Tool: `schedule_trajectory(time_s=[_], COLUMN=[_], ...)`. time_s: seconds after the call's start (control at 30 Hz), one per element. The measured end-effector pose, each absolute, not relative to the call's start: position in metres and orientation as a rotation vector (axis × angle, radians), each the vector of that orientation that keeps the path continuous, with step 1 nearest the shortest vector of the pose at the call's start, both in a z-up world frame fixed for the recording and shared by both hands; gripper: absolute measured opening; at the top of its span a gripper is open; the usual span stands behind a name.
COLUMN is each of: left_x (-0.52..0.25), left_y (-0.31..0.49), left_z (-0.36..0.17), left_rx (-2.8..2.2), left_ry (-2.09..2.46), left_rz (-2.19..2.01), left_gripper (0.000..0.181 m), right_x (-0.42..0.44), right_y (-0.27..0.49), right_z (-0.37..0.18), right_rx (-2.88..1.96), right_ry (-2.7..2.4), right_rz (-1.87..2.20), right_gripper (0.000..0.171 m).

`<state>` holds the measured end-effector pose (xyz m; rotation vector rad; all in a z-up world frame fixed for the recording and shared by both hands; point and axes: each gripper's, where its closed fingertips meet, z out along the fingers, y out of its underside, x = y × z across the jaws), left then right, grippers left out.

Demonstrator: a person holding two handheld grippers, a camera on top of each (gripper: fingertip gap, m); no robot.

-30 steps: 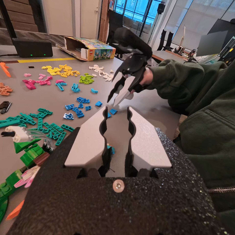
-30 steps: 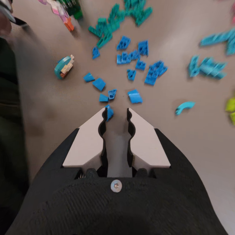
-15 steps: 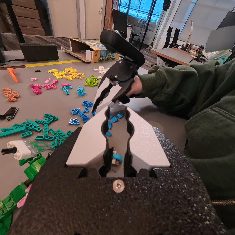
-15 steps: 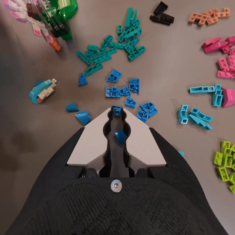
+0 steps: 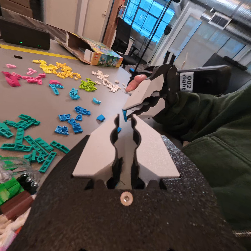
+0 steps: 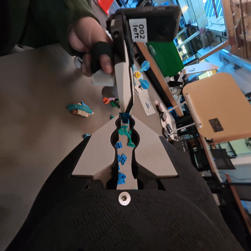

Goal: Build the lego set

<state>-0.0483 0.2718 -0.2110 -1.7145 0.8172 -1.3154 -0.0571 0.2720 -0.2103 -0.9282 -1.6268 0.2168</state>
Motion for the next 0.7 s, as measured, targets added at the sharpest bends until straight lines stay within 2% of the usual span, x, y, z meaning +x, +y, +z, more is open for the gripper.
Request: schedule_trajectory(time_s=[0.03, 0.17, 0.23, 0.3, 0.37, 0.43, 0.7], left_x=[-0.049, -0.050, -0.051, -0.052, -0.052, -0.051, -0.049], left_y=[0.270, 0.269, 0.269, 0.266, 0.263, 0.258, 0.250], left_z=[-0.210, -0.215, -0.213, -0.206, -0.202, -0.197, -0.195], left_rx=[-1.711, -1.695, -1.611, -1.493, -1.435, -1.402, -1.386], left_ry=[0.816, 0.877, 0.937, 0.995, 1.018, 1.015, 1.031], left_rz=[-1.339, -1.283, -1.180, -1.093, -1.070, -1.119, -1.199], left_gripper=[0.003, 0.001, 0.001, 0.001, 0.001, 0.001, 0.001], right_x=[-0.058, -0.059, -0.056, -0.051, -0.049, -0.050, -0.055], right_y=[0.270, 0.264, 0.262, 0.263, 0.261, 0.257, 0.248], right_z=[-0.210, -0.209, -0.204, -0.196, -0.187, -0.185, -0.194], right_rx=[-0.912, -0.947, -1.144, -1.347, -1.379, -1.359, -1.306], right_ry=[-1.634, -1.633, -1.528, -1.381, -1.292, -1.318, -1.443], right_rz=[0.206, 0.272, 0.593, 0.954, 1.121, 1.115, 0.961], right_gripper=[0.010, 0.009, 0.019, 0.019, 0.015, 0.009, 0.005])
